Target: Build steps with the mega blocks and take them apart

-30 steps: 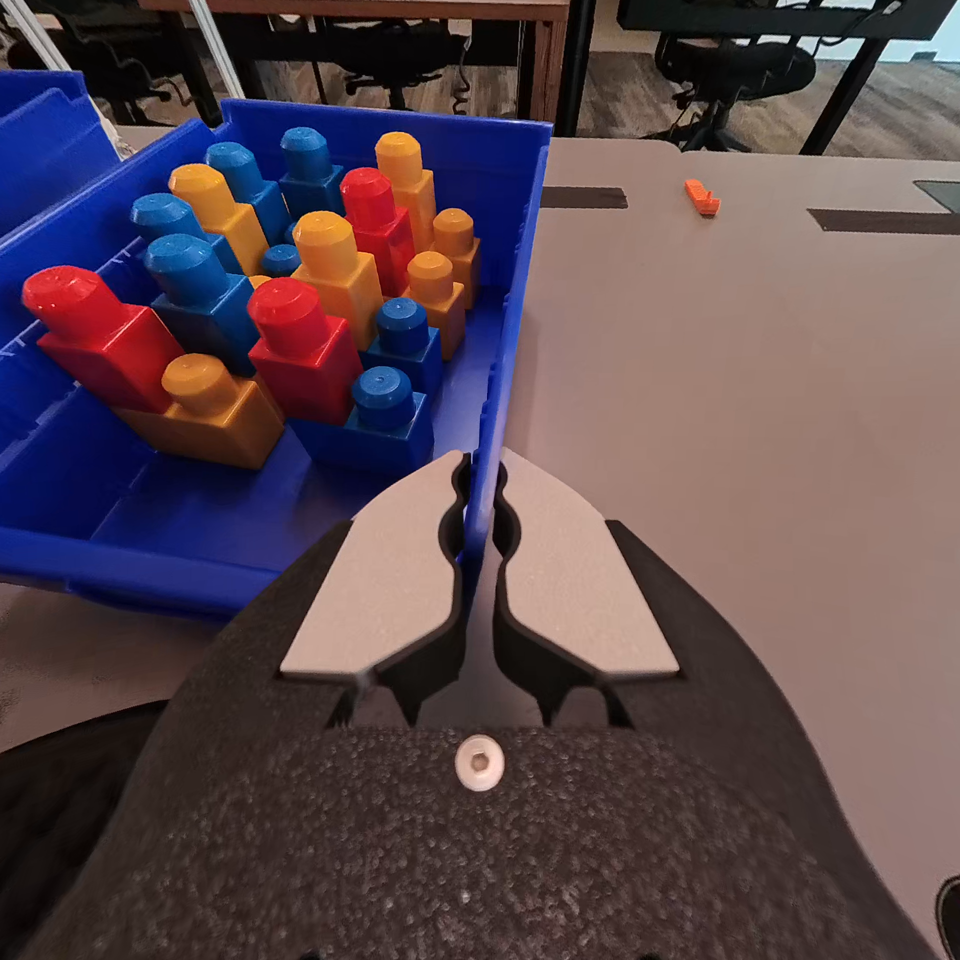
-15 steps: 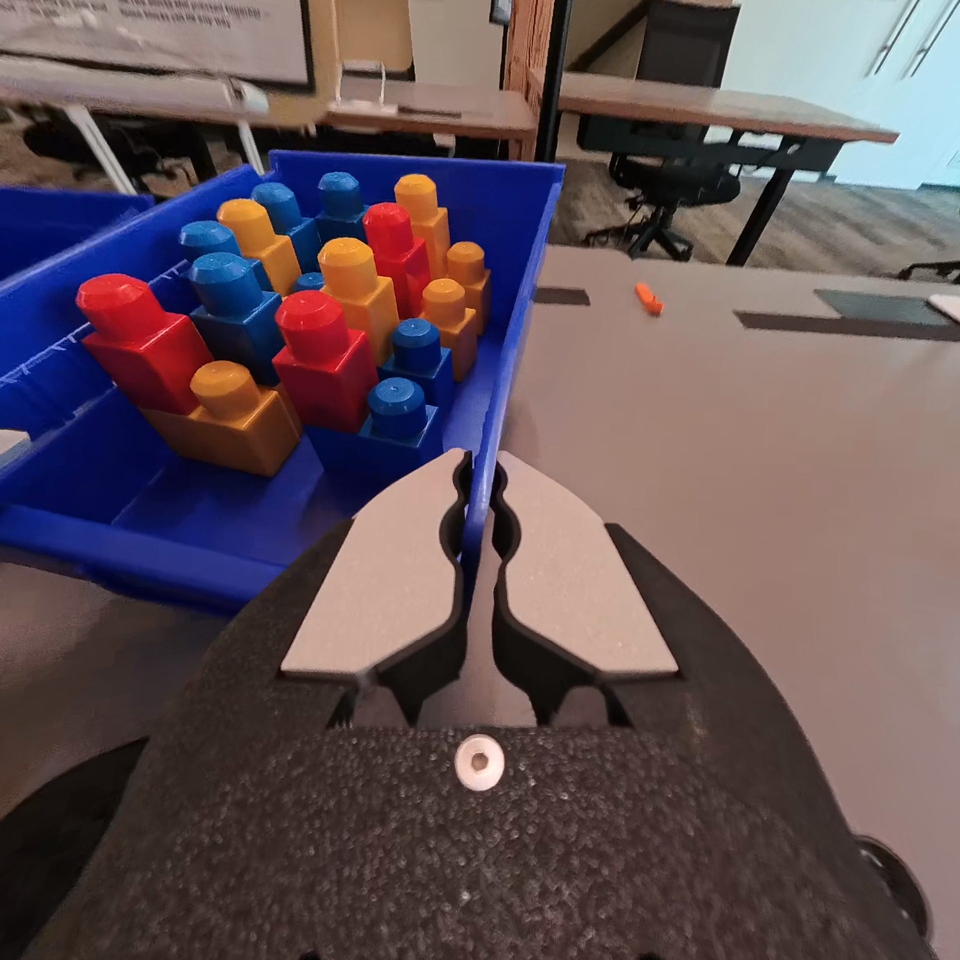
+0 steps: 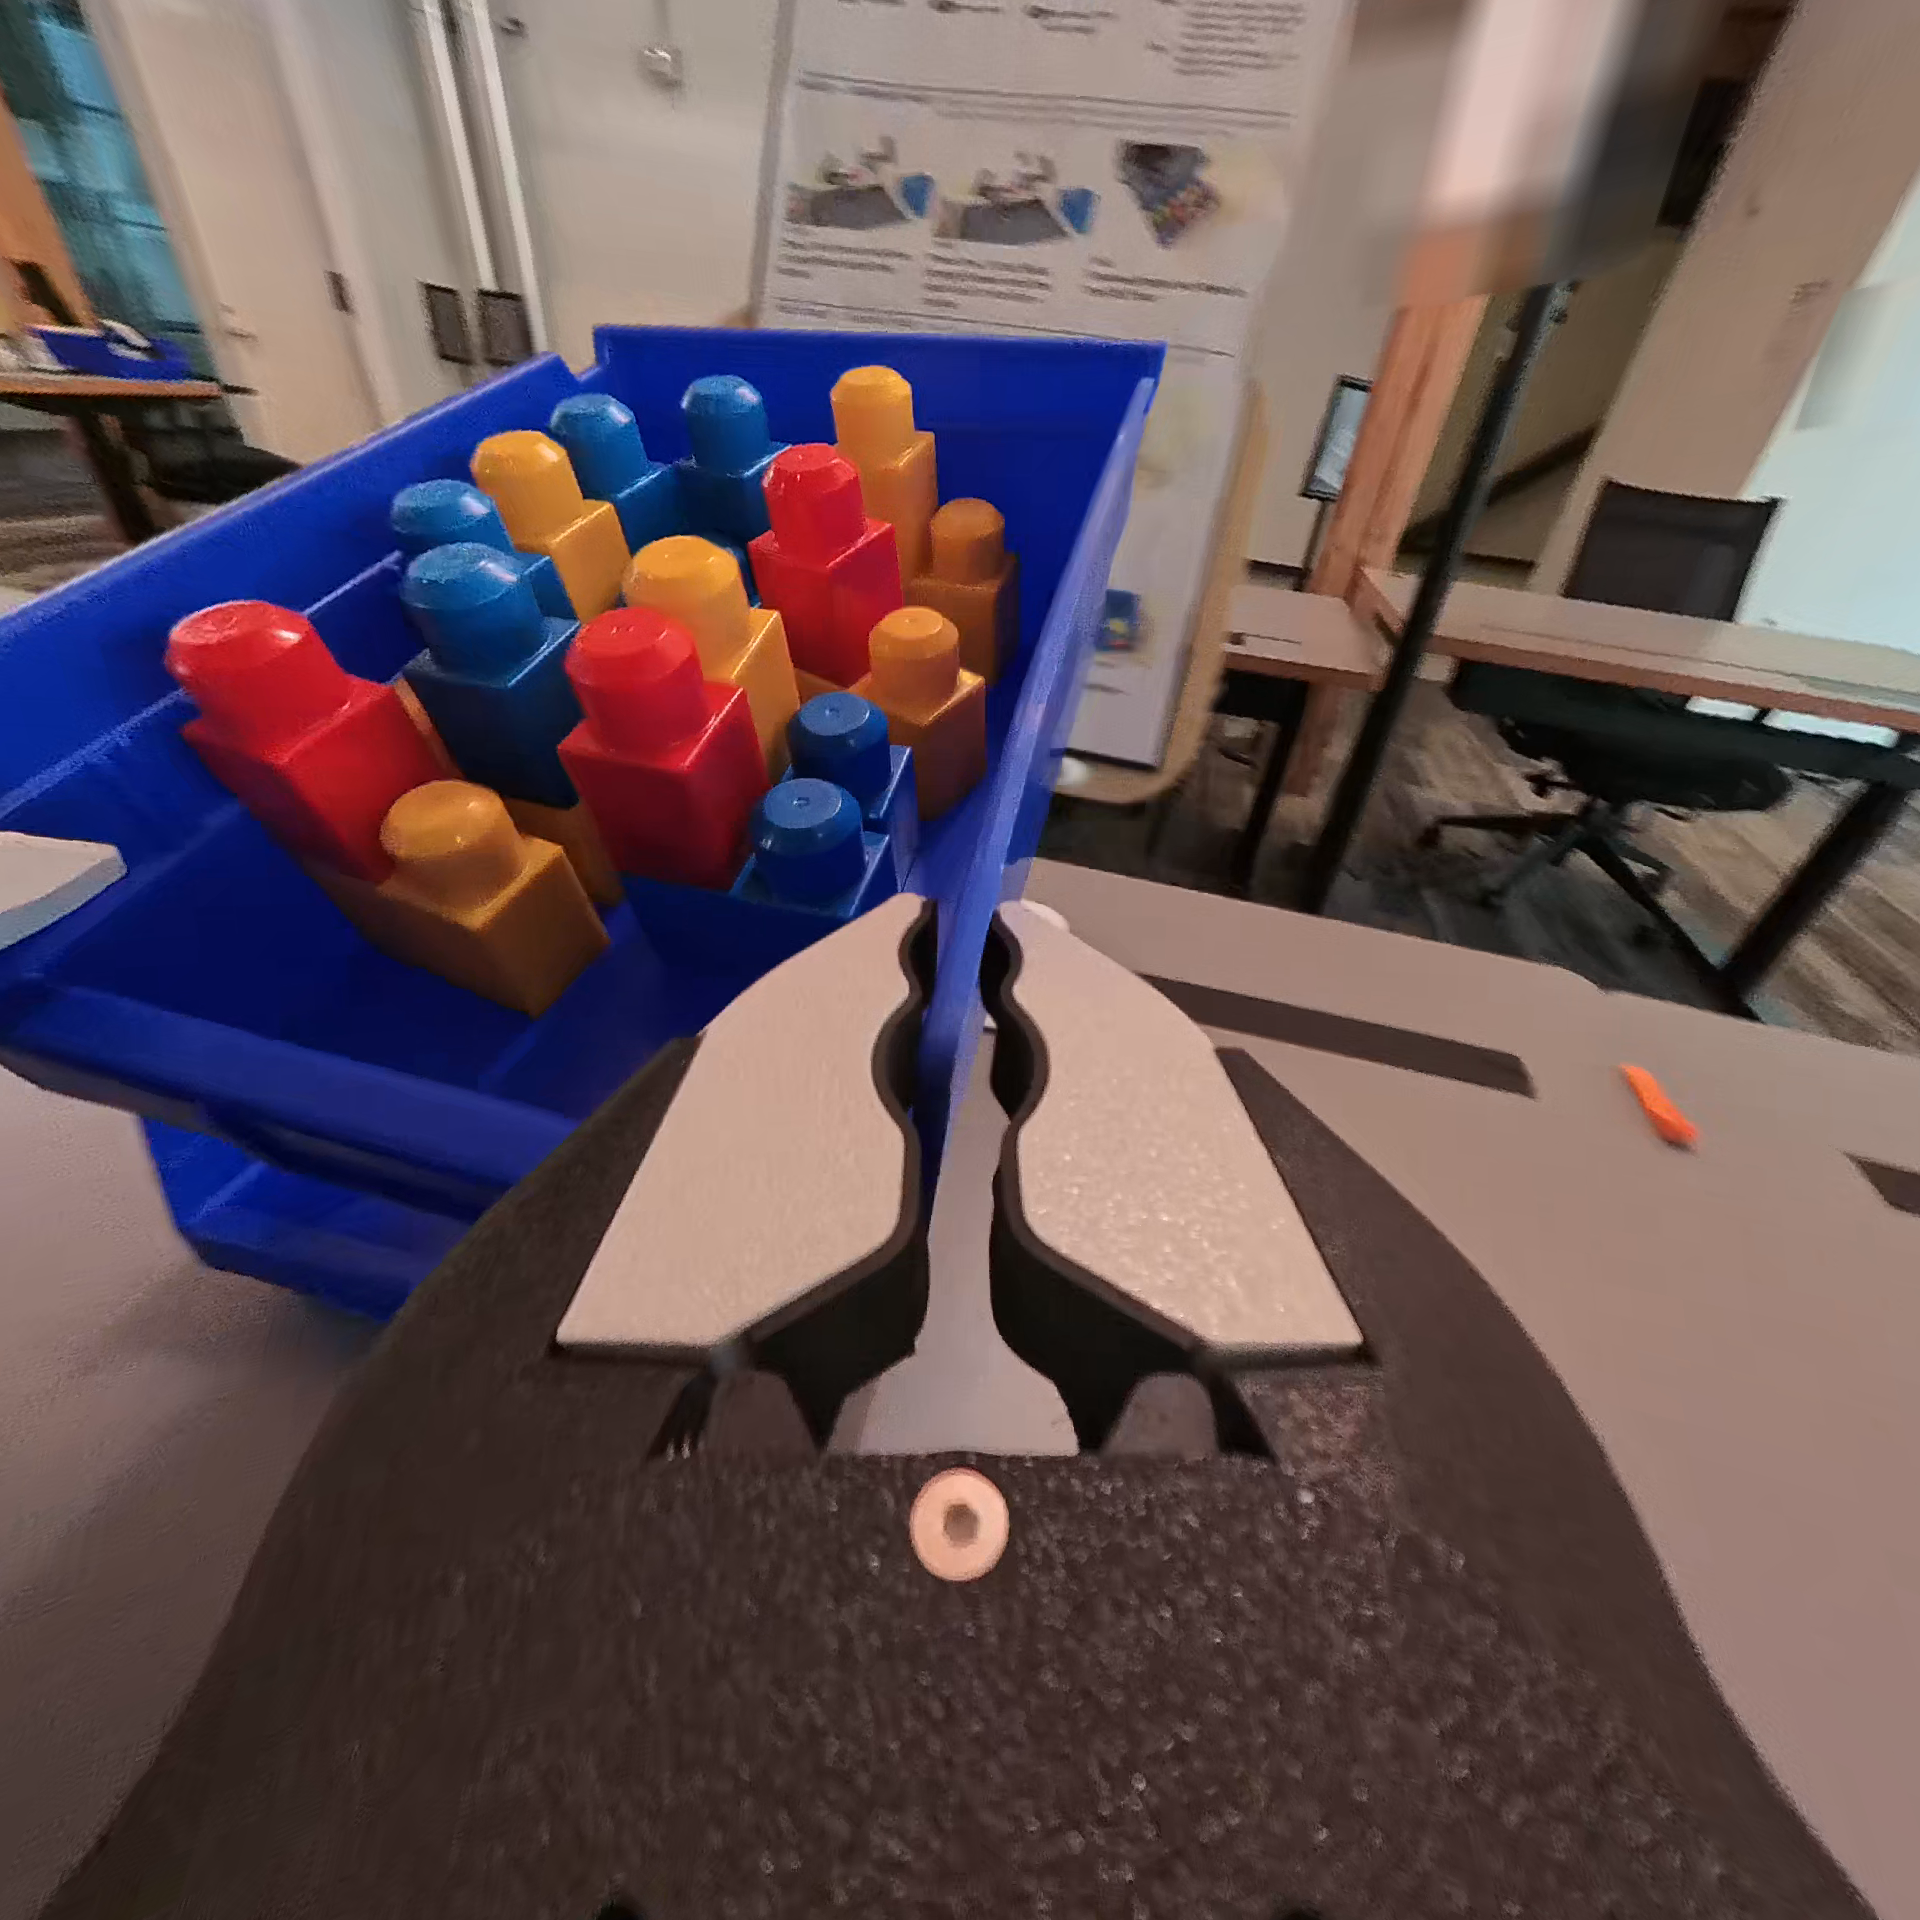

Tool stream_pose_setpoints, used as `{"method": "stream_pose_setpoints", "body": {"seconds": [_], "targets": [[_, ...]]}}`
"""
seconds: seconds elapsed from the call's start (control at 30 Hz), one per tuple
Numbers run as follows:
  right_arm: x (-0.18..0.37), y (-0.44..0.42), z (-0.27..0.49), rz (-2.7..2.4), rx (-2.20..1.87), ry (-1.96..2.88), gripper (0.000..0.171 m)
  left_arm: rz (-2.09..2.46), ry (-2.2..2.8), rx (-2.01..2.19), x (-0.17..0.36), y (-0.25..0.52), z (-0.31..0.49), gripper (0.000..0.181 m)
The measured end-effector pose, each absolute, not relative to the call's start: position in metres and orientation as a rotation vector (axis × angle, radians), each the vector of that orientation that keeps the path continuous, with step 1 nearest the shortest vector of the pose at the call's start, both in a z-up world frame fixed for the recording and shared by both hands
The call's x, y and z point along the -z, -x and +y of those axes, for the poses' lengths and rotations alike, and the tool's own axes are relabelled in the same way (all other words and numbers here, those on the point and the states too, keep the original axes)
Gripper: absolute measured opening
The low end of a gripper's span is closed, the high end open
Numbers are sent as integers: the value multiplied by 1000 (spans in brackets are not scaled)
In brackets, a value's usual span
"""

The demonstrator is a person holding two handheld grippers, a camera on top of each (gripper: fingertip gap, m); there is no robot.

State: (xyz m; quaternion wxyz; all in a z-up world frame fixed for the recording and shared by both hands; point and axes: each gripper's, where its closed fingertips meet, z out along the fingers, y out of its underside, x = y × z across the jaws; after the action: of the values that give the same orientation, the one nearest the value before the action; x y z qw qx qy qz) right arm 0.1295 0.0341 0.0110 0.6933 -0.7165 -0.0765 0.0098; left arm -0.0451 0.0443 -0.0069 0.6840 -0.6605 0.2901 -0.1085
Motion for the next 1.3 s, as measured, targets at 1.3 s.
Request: {"method": "stream_pose_setpoints", "body": {"seconds": [1.3], "targets": [[149, 210, 195, -758, -225, 2060, 18, 160, 1910, -149, 145, 385, 133, 8]]}}
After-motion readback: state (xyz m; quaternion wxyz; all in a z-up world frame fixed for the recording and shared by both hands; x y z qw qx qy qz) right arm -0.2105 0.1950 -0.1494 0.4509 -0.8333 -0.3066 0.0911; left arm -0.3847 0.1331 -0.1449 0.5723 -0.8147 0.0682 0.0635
